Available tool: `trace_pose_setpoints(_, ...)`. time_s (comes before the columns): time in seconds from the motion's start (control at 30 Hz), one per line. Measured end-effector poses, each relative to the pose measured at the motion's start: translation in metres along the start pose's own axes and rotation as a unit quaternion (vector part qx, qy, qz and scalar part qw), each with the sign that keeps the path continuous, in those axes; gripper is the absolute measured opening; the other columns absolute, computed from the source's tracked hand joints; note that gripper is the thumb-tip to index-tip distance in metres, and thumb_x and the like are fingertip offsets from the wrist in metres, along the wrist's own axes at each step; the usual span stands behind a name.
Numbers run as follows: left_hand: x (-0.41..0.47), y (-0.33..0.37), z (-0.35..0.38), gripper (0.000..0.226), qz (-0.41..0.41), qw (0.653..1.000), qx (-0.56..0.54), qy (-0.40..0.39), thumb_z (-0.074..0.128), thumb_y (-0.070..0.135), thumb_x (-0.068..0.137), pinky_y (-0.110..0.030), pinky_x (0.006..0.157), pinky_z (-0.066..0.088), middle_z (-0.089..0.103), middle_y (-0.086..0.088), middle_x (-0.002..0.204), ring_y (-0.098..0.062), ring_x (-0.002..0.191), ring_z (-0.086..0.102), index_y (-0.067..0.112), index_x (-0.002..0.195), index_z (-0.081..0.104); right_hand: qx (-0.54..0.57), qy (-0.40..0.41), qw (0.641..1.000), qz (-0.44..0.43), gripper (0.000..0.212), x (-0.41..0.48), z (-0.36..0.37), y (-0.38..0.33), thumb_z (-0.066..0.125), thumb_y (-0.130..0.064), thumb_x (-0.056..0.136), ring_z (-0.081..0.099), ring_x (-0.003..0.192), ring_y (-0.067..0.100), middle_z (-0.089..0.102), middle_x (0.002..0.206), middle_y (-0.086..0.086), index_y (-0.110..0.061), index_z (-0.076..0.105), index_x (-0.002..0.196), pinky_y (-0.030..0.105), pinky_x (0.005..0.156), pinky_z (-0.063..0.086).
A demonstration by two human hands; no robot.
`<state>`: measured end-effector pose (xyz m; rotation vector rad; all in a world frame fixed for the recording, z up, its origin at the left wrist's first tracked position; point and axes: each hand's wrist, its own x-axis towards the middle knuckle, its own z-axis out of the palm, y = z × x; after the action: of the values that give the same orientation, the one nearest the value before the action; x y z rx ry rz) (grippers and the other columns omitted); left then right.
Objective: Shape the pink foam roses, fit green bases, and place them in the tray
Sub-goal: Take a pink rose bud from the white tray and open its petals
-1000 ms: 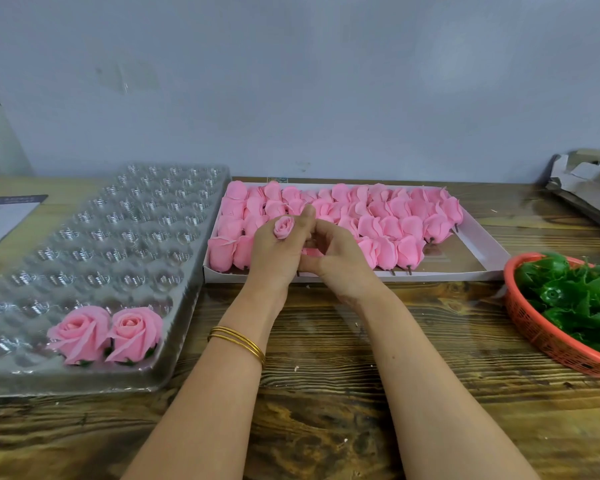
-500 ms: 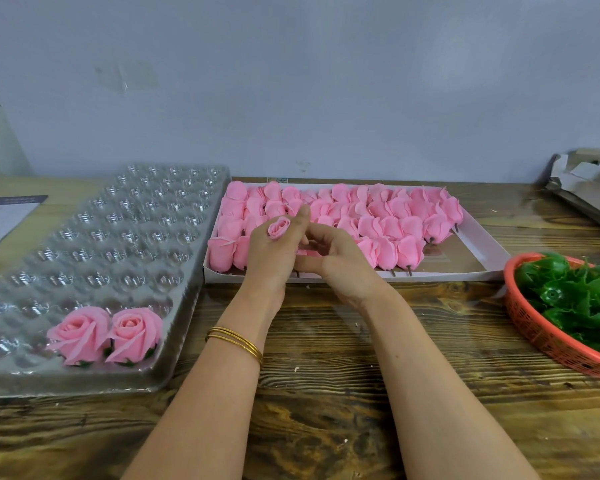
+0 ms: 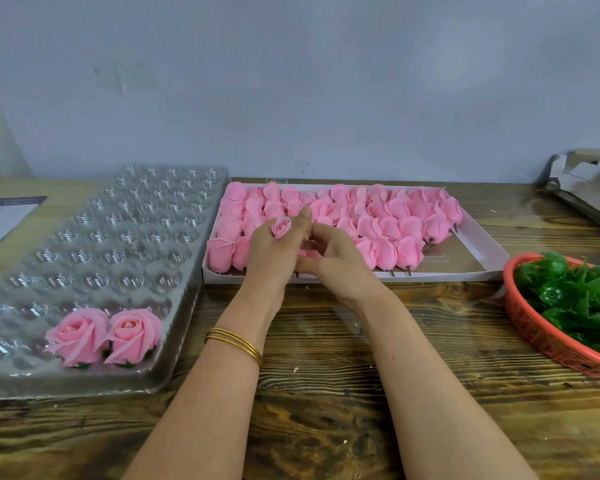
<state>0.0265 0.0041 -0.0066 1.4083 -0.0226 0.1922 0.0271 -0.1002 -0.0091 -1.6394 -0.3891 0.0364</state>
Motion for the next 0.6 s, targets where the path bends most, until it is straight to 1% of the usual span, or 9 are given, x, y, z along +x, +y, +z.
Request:
trace_pose_setpoints(0.1,0.0013,-0.0005,-0.0033,0.021,0.011,1.0,-0.003,-0.007,0.071,0.04,0.088,-0.038,0.074,0.059,0.073,0.004,0.074,-0.011,0.076,0.072,0.033,0.069,0.076,0.009,-0.019,1.0,-0.001,0.037,-0.0006,-0.0005,-0.0015,0.067,0.004,0.084,0.065,0.109,0.018,0.072,0.107,0.0,-0.015,0.066,0.116,0.039,0.1,0.051)
trace_pose_setpoints(0.17,0.0016,-0.0001,-0.0041,0.022,0.008,1.0,-0.003,-0.005,0.072,0.04,0.087,-0.041,0.078,0.06,0.071,0.008,0.069,-0.006,0.072,0.07,0.033,0.067,0.075,0.019,-0.035,0.999,0.0,0.035,-0.0016,-0.0009,-0.0025,0.063,0.004,0.087,0.065,0.11,0.017,0.072,0.106,-0.001,-0.013,0.066,0.117,0.038,0.101,0.05)
trace_pose_setpoints(0.27,0.0013,0.0002,-0.0035,0.033,0.003,1.0,0.002,0.002,0.069,0.043,0.088,-0.046,0.08,0.057,0.061,0.014,0.057,-0.002,0.064,0.064,0.033,0.056,0.068,0.022,-0.041,0.999,0.008,0.031,-0.003,-0.0004,-0.0046,0.062,0.003,0.088,0.066,0.108,0.014,0.073,0.104,-0.003,-0.015,0.067,0.113,0.033,0.098,0.052)
trace_pose_setpoints(0.3,0.0012,0.0004,-0.003,0.036,0.0,1.0,0.001,0.006,0.069,0.046,0.087,-0.046,0.08,0.057,0.06,0.013,0.056,-0.002,0.064,0.064,0.032,0.054,0.066,0.023,-0.038,0.999,0.009,0.03,-0.0032,-0.0001,-0.0052,0.063,0.003,0.087,0.067,0.107,0.013,0.074,0.103,-0.003,-0.015,0.068,0.111,0.032,0.097,0.052)
trace_pose_setpoints(0.37,0.002,0.0001,-0.0023,0.036,-0.008,1.0,-0.011,0.015,0.068,0.05,0.083,-0.042,0.079,0.058,0.064,0.009,0.061,-0.008,0.07,0.068,0.03,0.054,0.065,0.018,-0.027,0.999,0.006,0.031,-0.0035,0.0004,-0.0063,0.067,0.003,0.084,0.067,0.106,0.012,0.074,0.104,-0.002,-0.016,0.071,0.108,0.03,0.095,0.053)
trace_pose_setpoints(0.47,0.0035,-0.0016,-0.0012,0.041,-0.021,0.999,-0.032,0.026,0.066,0.046,0.089,-0.037,0.072,0.059,0.071,0.003,0.068,-0.016,0.077,0.072,0.028,0.052,0.065,0.002,-0.01,1.0,-0.003,0.036,-0.0033,0.0007,-0.0064,0.072,0.005,0.077,0.066,0.1,0.01,0.072,0.102,0.0,-0.017,0.07,0.105,0.021,0.086,0.052)
trace_pose_setpoints(0.53,0.0038,-0.0024,-0.0005,0.039,-0.025,0.998,-0.045,0.031,0.064,0.044,0.092,-0.031,0.066,0.057,0.071,0.002,0.068,-0.015,0.073,0.072,0.026,0.057,0.066,-0.005,0.0,1.0,-0.005,0.036,-0.0028,0.0018,-0.0045,0.073,0.007,0.075,0.064,0.095,0.012,0.069,0.102,0.005,-0.011,0.066,0.105,0.023,0.085,0.052)
trace_pose_setpoints(0.6,0.0033,-0.002,0.0001,0.035,-0.03,0.998,-0.048,0.036,0.064,0.044,0.091,-0.029,0.065,0.055,0.072,0.002,0.069,-0.013,0.071,0.072,0.018,0.069,0.067,-0.016,0.011,1.0,-0.006,0.035,-0.0019,0.0024,-0.0027,0.074,0.007,0.074,0.062,0.096,0.016,0.066,0.104,0.008,-0.011,0.062,0.101,0.029,0.087,0.053)
